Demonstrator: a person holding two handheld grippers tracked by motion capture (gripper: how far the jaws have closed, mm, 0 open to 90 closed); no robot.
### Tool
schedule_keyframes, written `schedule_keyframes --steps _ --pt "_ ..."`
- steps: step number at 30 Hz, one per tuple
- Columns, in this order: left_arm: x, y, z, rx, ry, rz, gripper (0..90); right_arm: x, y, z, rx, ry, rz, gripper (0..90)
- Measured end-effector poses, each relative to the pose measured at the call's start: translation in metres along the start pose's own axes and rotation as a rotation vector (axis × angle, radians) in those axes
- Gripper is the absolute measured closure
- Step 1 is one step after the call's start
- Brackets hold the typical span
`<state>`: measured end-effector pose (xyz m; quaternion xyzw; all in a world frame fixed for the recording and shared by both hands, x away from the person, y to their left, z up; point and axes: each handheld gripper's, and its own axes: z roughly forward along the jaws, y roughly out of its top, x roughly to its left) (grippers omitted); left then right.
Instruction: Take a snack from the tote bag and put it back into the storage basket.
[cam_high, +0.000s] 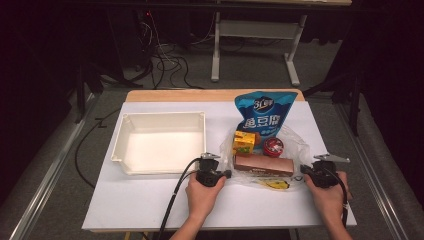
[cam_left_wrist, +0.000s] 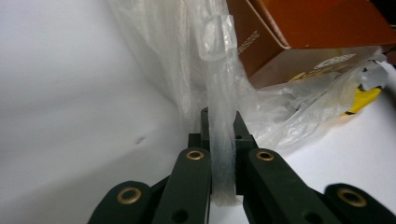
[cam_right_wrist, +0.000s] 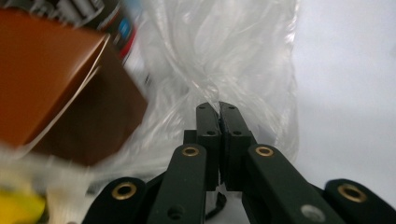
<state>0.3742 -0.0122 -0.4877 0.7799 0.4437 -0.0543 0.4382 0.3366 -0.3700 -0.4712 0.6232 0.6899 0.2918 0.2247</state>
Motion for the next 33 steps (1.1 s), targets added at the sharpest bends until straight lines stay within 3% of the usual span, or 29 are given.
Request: schedule_keyframes --steps 2,3,4,6,8,12,13,16,17,18,19,22,23,24,26,27,28,30,33 --pt "-0.004 -0.002 0.001 0.004 0.001 0.042 88.5 0.000 0.003 0.005 -0.020 -0.015 -0.011 89.1" --pt "-0.005 -0.002 -0.001 0.009 0.001 0.050 82.8 -0.003 0.004 0.008 -0.033 0.017 -0.005 87.2" --pt "-0.005 -0.002 -0.003 0.002 -0.002 0.047 82.8 -0.003 0.004 0.008 -0.033 0.017 -0.005 87.2" --pt "-0.009 -0.003 -0.011 -0.018 0.039 0.096 67.8 -0.005 0.001 0.005 -0.054 0.051 0.010 72.6" --pt "-0.012 -0.004 -0.019 -0.038 0.052 0.123 59.3 -0.007 -0.003 -0.004 -0.078 0.106 -0.008 61.1" --pt "-0.018 -0.004 -0.043 -0.129 0.049 0.145 45.7 -0.011 -0.007 -0.033 -0.163 0.140 -0.003 48.0" --pt "-0.019 -0.004 -0.051 -0.159 0.042 0.146 41.0 -0.015 -0.006 -0.050 -0.209 0.152 0.030 44.0" --pt "-0.025 -0.001 -0.066 -0.235 0.035 0.152 38.0 -0.016 -0.002 -0.062 -0.245 0.144 0.037 41.9" --pt "-0.029 0.006 -0.071 -0.281 0.056 0.155 37.1 -0.013 0.007 -0.067 -0.274 0.157 0.031 41.1" --pt "-0.029 0.006 -0.071 -0.281 0.056 0.155 38.1 -0.013 0.007 -0.067 -0.274 0.157 0.031 41.1" --pt "-0.031 0.012 -0.072 -0.306 0.097 0.160 39.8 -0.009 0.019 -0.066 -0.299 0.159 0.012 42.4" --pt "-0.034 0.026 -0.064 -0.336 0.165 0.153 43.0 -0.003 0.030 -0.061 -0.319 0.167 -0.008 48.2" --pt "-0.034 0.030 -0.057 -0.330 0.197 0.163 54.0 0.001 0.041 -0.050 -0.318 0.188 -0.032 57.3" --pt "-0.033 0.032 -0.048 -0.309 0.219 0.171 54.0 0.001 0.041 -0.050 -0.318 0.188 -0.032 57.3" --pt "-0.030 0.030 -0.030 -0.249 0.267 0.183 67.0 -0.001 0.049 -0.032 -0.271 0.240 -0.026 74.1" --pt "-0.027 0.028 -0.023 -0.215 0.296 0.186 72.8 -0.003 0.051 -0.022 -0.238 0.225 -0.015 80.6" --pt "-0.023 0.026 -0.016 -0.197 0.291 0.164 77.4 -0.005 0.050 -0.013 -0.202 0.201 -0.001 86.4" --pt "-0.018 0.022 -0.006 -0.148 0.296 0.160 84.3 -0.010 0.047 0.005 -0.131 0.202 0.015 90.0" --pt "-0.013 0.014 0.006 -0.097 0.290 0.175 87.0 -0.014 0.039 0.020 -0.066 0.178 0.011 90.0"
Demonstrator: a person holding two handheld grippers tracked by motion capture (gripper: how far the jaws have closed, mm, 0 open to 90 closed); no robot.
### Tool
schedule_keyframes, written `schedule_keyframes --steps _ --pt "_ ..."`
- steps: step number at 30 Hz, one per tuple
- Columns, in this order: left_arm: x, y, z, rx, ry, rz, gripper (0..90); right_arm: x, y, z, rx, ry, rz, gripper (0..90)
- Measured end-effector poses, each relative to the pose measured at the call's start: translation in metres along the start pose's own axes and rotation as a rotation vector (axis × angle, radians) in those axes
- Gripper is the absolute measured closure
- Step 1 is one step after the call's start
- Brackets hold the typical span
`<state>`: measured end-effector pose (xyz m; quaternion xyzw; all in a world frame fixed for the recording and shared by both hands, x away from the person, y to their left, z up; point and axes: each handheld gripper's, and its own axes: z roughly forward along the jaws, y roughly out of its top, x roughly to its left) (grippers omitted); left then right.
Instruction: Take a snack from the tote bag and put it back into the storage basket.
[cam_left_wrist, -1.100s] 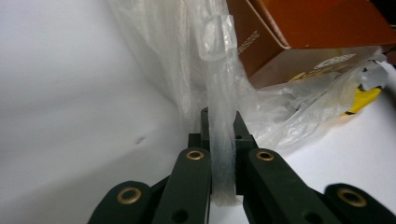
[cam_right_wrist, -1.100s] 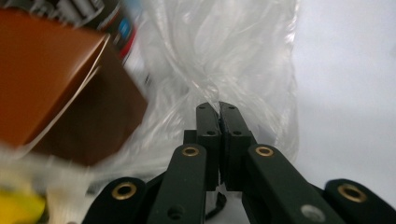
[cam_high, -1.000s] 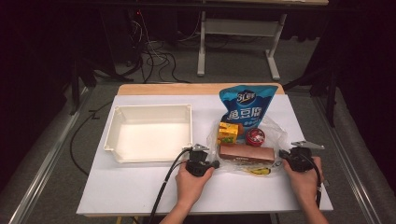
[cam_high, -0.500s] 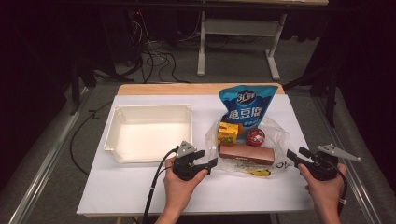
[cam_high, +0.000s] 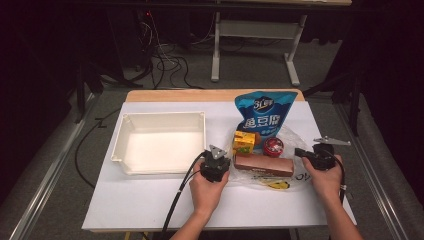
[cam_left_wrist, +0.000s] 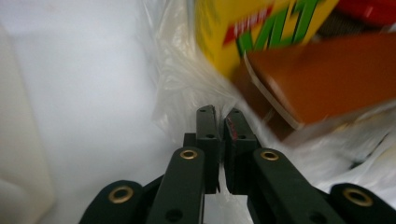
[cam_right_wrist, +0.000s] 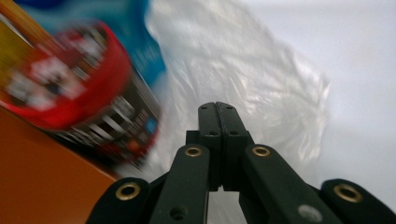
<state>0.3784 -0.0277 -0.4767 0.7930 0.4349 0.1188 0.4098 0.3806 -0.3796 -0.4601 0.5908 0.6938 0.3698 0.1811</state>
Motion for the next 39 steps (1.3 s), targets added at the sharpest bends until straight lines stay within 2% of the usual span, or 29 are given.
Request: schedule_keyframes --steps 1,2,3,4,5,6,7,9,10,11,12,15,18,22,27,30,33,35,36,39 --pt "0.001 -0.003 0.003 0.009 0.001 0.007 87.1 -0.001 -0.003 0.004 0.033 -0.014 -0.015 90.0" --pt "0.003 -0.006 0.003 -0.006 -0.009 -0.001 87.1 -0.002 -0.004 0.007 0.075 -0.036 -0.033 90.0" --pt "0.004 -0.007 0.003 -0.008 -0.018 -0.010 87.1 -0.003 -0.006 0.008 0.085 -0.039 -0.042 90.0" --pt "0.005 -0.007 0.003 -0.007 -0.027 -0.017 87.1 -0.004 -0.004 0.001 0.027 -0.040 -0.019 84.0" --pt "0.006 -0.007 0.003 -0.006 -0.029 -0.019 87.1 -0.004 -0.004 0.001 0.027 -0.040 -0.019 84.0" --pt "0.006 -0.007 0.003 -0.006 -0.030 -0.018 87.1 -0.003 -0.002 -0.004 -0.011 -0.034 -0.006 79.1" --pt "0.006 -0.007 0.003 -0.006 -0.029 -0.017 87.1 -0.001 0.003 -0.013 -0.070 -0.026 0.013 74.8" --pt "0.005 -0.007 0.003 -0.006 -0.026 -0.014 87.1 0.005 0.013 -0.026 -0.135 -0.034 -0.020 73.2" --pt "0.005 -0.007 0.003 -0.007 -0.023 -0.012 87.1 0.010 0.018 -0.032 -0.160 -0.017 -0.033 72.4" --pt "0.004 -0.007 0.003 -0.008 -0.020 -0.011 87.1 0.018 0.029 -0.040 -0.203 0.020 -0.049 68.4" --pt "0.004 -0.007 0.003 -0.008 -0.018 -0.008 87.1 0.018 0.029 -0.040 -0.203 0.020 -0.049 68.4" --pt "0.003 -0.008 0.003 -0.010 -0.004 0.003 87.1 0.033 0.048 -0.046 -0.255 0.075 -0.077 59.8" --pt "0.003 -0.008 0.002 -0.015 -0.010 -0.003 87.1 0.042 0.062 -0.043 -0.258 0.093 -0.081 50.5" --pt "0.004 -0.008 0.002 -0.015 -0.015 -0.006 87.1 0.049 0.076 -0.033 -0.248 0.100 -0.103 43.1" --pt "0.004 -0.008 0.002 -0.016 -0.021 -0.002 87.2 0.053 0.091 -0.020 -0.223 0.100 -0.113 39.4" --pt "0.004 -0.008 0.002 -0.016 -0.023 -0.002 87.3 0.055 0.100 -0.014 -0.207 0.089 -0.123 33.3" --pt "0.004 -0.008 0.002 -0.015 -0.026 -0.006 87.4 0.054 0.107 -0.010 -0.206 0.096 -0.117 31.7" --pt "0.004 -0.008 0.002 -0.014 -0.025 -0.005 87.4 0.054 0.110 -0.007 -0.219 0.119 -0.117 30.1" --pt "0.004 -0.008 0.002 -0.014 -0.025 -0.003 87.5 0.053 0.111 -0.006 -0.230 0.135 -0.120 30.2" --pt "0.005 -0.008 0.002 -0.014 -0.028 -0.006 87.6 0.051 0.114 -0.001 -0.246 0.143 -0.139 31.5"
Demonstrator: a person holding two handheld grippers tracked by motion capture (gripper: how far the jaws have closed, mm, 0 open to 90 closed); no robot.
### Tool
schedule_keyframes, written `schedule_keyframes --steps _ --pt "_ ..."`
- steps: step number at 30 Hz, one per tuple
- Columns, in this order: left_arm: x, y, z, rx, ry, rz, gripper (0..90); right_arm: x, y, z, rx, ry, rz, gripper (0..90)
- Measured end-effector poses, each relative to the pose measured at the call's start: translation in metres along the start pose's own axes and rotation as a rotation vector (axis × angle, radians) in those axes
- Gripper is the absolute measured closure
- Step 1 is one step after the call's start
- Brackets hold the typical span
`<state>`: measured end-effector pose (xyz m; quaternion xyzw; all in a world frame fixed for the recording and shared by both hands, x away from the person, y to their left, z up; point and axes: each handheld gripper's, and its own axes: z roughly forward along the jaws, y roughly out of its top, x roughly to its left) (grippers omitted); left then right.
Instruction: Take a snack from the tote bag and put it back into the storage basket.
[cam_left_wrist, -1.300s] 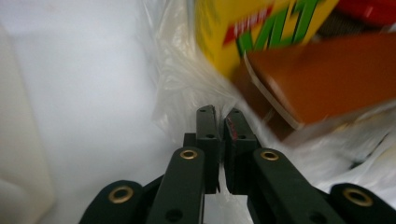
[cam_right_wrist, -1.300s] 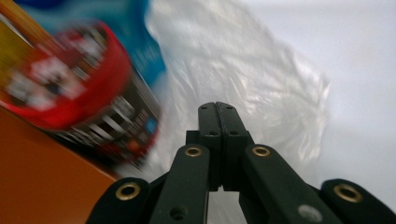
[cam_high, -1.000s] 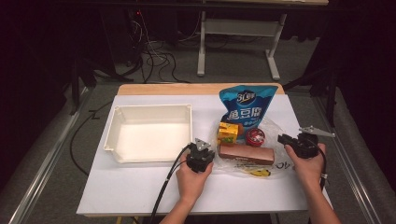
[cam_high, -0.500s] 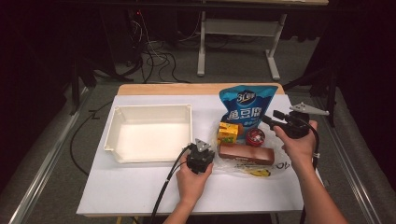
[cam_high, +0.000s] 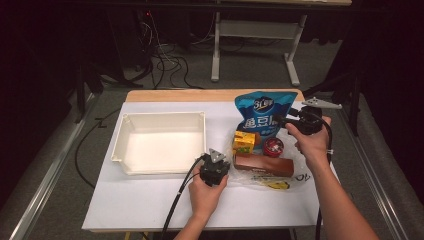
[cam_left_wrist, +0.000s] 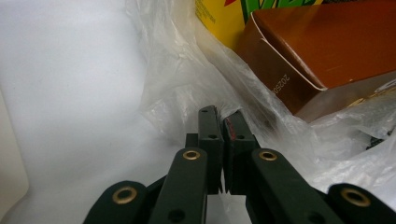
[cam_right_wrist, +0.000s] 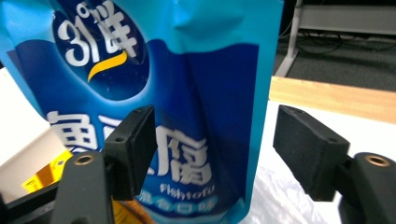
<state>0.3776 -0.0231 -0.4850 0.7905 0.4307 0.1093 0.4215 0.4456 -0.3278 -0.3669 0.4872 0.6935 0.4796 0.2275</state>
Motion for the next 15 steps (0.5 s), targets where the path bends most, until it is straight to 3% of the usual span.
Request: schedule_keyframes --steps 7,11,13,14,15 --pt "0.000 0.000 0.000 0.000 -0.004 -0.001 87.8 0.003 0.001 0.013 0.001 0.074 -0.051 35.2" --pt "0.000 0.000 0.000 -0.001 -0.006 0.002 87.9 0.005 0.000 0.013 -0.008 0.072 -0.061 37.4" --pt "-0.001 0.000 0.000 0.000 -0.005 0.008 88.0 0.011 -0.001 0.014 0.013 0.052 -0.114 44.1" --pt "-0.001 0.000 0.000 0.000 -0.005 0.008 87.9 0.011 -0.001 0.014 0.013 0.052 -0.114 44.1" --pt "-0.001 0.000 0.000 -0.001 -0.005 0.009 88.0 0.018 -0.001 0.017 0.046 0.036 -0.164 47.5"
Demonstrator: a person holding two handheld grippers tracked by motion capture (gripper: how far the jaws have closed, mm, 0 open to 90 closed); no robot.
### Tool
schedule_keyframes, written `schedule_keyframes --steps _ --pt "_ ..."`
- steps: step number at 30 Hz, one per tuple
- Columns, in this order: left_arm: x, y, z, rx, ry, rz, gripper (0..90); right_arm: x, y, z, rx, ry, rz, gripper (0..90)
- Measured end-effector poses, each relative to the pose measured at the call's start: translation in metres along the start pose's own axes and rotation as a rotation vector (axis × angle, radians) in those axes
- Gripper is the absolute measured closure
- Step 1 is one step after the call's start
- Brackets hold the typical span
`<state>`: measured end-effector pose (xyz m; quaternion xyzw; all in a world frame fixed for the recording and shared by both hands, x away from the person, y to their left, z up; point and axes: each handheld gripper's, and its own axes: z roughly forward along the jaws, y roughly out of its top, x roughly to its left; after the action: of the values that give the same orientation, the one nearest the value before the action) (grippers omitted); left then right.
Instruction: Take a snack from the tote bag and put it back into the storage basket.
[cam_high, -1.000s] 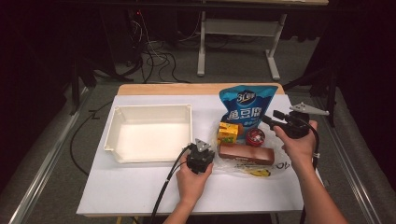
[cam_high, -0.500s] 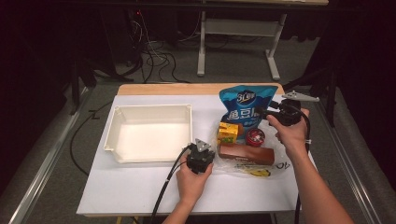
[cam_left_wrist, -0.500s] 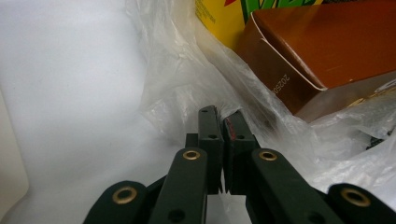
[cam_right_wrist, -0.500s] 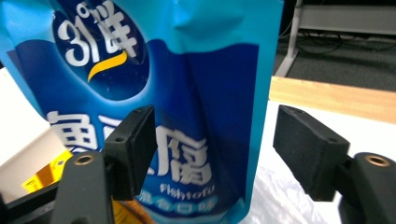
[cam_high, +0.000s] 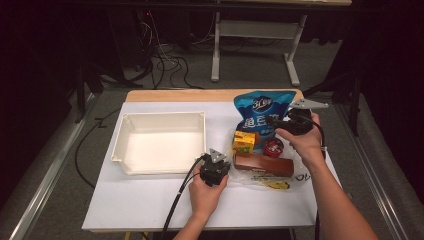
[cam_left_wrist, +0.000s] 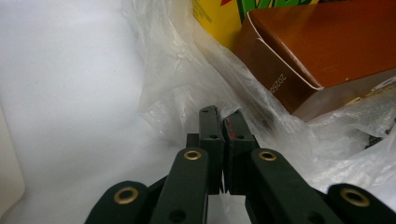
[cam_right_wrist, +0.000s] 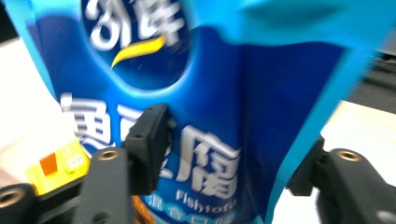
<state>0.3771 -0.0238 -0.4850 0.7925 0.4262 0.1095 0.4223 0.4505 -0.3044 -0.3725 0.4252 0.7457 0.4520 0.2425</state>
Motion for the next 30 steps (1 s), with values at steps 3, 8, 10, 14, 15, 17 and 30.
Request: schedule_keyframes --steps 3,8,10,14,15,17,30 --pt "0.000 0.000 0.000 0.000 0.002 0.000 88.0 0.005 0.001 0.001 0.014 -0.010 -0.027 58.8" --pt "0.000 0.000 0.000 0.000 0.002 0.002 88.1 0.016 0.003 -0.001 0.015 -0.034 -0.049 86.4" --pt "0.000 0.000 0.000 0.002 0.000 0.000 88.1 0.018 0.003 -0.003 0.009 -0.029 -0.033 88.6" --pt "0.001 0.000 0.001 0.005 -0.001 -0.004 88.2 0.020 0.004 -0.005 -0.001 -0.032 0.000 90.0" --pt "0.001 0.000 0.001 0.005 0.000 -0.003 88.2 0.021 0.005 -0.006 -0.002 -0.035 -0.003 90.0" --pt "0.000 0.000 0.001 0.006 0.002 -0.001 88.3 0.023 0.008 -0.007 -0.014 -0.040 0.005 90.0" --pt "-0.001 0.000 0.001 0.007 0.015 0.010 88.3 0.026 0.041 -0.034 -0.110 -0.058 0.032 90.0"
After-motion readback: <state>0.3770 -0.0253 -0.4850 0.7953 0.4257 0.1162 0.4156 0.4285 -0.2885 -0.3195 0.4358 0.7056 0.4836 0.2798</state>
